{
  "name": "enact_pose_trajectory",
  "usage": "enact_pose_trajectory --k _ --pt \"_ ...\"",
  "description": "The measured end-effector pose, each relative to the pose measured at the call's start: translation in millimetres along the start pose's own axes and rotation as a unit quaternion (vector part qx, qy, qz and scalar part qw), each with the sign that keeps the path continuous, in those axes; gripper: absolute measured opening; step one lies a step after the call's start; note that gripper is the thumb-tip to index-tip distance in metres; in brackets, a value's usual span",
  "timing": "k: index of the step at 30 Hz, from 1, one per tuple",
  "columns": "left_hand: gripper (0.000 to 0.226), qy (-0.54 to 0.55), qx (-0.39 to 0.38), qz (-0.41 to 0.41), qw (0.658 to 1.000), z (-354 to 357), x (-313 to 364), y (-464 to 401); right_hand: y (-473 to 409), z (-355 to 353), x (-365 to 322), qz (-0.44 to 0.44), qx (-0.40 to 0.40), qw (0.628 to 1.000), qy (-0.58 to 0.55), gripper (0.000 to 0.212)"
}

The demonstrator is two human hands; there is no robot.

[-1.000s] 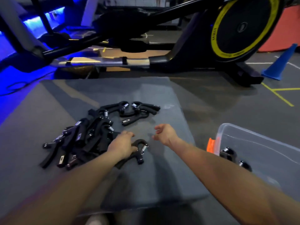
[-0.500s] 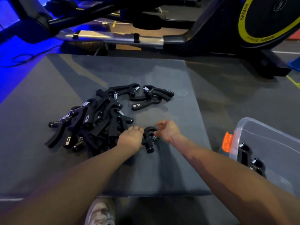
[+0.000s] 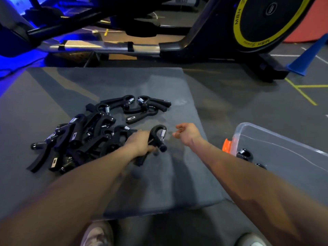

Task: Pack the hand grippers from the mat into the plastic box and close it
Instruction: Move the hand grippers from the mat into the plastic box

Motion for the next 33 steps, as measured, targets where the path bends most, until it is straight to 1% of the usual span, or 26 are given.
enact_pose_trajectory --k 3,6,8,10,13,15,19,22,25,28,30,31,33 --pt "0.027 0.135 0.002 0.046 0.990 -20 29 3 11 -26 -6 -0.012 0.013 1.000 -0.020 0.040" --pt "0.016 0.227 -0.016 0.089 0.970 -33 55 8 30 -49 -17 -0.030 0.003 0.999 -0.029 0.042" --pt "0.004 0.282 -0.037 0.099 0.954 -40 68 14 43 -66 -23 -0.046 0.014 0.998 -0.034 0.042" --pt "0.001 0.335 -0.054 0.100 0.935 -48 81 22 55 -84 -26 -0.054 0.019 0.998 -0.040 0.044" --pt "0.021 0.397 -0.090 0.104 0.907 -64 107 44 76 -111 -27 -0.066 0.018 0.996 -0.049 0.046" --pt "0.029 0.430 -0.114 0.100 0.890 -73 126 58 90 -128 -28 -0.069 0.014 0.996 -0.059 0.047" --pt "0.023 0.485 -0.134 0.111 0.857 -82 170 80 116 -164 -33 -0.081 0.007 0.993 -0.091 0.050" --pt "0.027 0.508 -0.140 0.114 0.842 -80 205 92 132 -189 -35 -0.080 0.001 0.988 -0.130 0.047" --pt "0.030 0.552 -0.145 0.113 0.813 -73 234 94 139 -214 -31 -0.070 0.020 0.983 -0.169 0.039" --pt "0.029 0.596 -0.151 0.100 0.782 -61 264 88 148 -240 -22 -0.069 0.042 0.978 -0.193 0.037" --pt "0.029 0.602 -0.159 0.099 0.776 -49 291 83 152 -259 -12 -0.058 0.058 0.978 -0.194 0.039" --pt "0.029 0.599 -0.164 0.102 0.777 -42 305 79 152 -269 -5 -0.048 0.070 0.978 -0.193 0.044" --pt "0.028 0.576 -0.180 0.112 0.790 -24 333 69 147 -291 14 -0.022 0.099 0.977 -0.188 0.056"
Point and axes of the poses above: each hand's wrist, its own y-axis away from the middle knuckle, its own z-axis out of the palm, x = y × z, the point moved 2 cm from there along -y, towards the middle knuckle, and after that the axes turned 5 degrees about -z, right-handed, at the moved point
